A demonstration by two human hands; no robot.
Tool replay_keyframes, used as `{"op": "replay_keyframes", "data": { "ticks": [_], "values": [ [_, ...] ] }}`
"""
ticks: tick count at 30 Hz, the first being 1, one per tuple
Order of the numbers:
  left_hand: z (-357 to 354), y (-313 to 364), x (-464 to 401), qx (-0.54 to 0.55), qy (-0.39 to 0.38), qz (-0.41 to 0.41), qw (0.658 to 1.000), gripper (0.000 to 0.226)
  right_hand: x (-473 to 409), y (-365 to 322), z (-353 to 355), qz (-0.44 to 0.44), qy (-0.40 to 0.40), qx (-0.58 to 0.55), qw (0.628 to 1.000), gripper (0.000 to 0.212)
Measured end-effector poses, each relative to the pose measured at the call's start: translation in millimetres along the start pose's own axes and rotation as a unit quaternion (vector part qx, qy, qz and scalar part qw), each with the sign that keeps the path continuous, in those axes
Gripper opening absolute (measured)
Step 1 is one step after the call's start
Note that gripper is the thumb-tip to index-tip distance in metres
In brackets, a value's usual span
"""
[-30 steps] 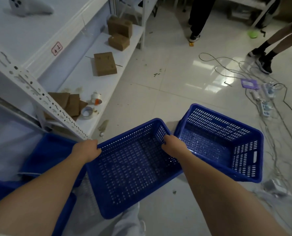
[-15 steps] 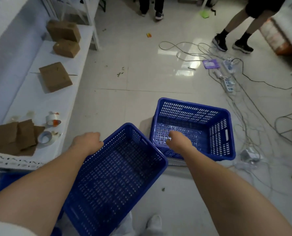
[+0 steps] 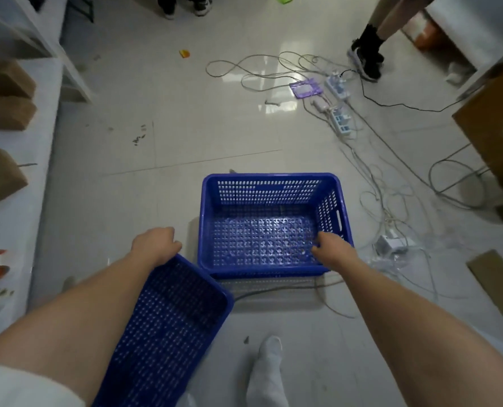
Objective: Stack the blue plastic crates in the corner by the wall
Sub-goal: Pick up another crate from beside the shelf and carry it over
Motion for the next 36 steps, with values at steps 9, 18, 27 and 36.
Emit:
{"op": "replay_keyframes", "data": {
  "ticks": [9,18,27,36],
  "values": [
    [-30,68,-71,0.038,-0.023,0.038,0.998,0.039,-66,108,-4,-0.044,-0.015,-0.032,0.998,0.029],
    [-62,70,-142,0.068,-0.064,0.068,0.993,0.032,-136,139,-37,-0.069,-0.066,-0.051,0.994,0.025],
    [-82,64,-250,0.05,-0.093,0.083,0.991,0.024,-244,145,-45,-0.106,-0.068,-0.054,0.991,0.013],
    [-140,38,-309,0.035,-0.096,0.179,0.979,0.064,-327,161,-82,-0.182,-0.074,-0.053,0.979,0.047]
  ]
}}
Point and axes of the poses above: each hand's wrist, its own x-axis away from the middle knuckle, its own z-axis out of the back of the hand, y = z × x, the point moved 7 cm from there along -x, towards the middle knuckle, and after that the axes turned 12 degrees about x, right-handed, at the moved point
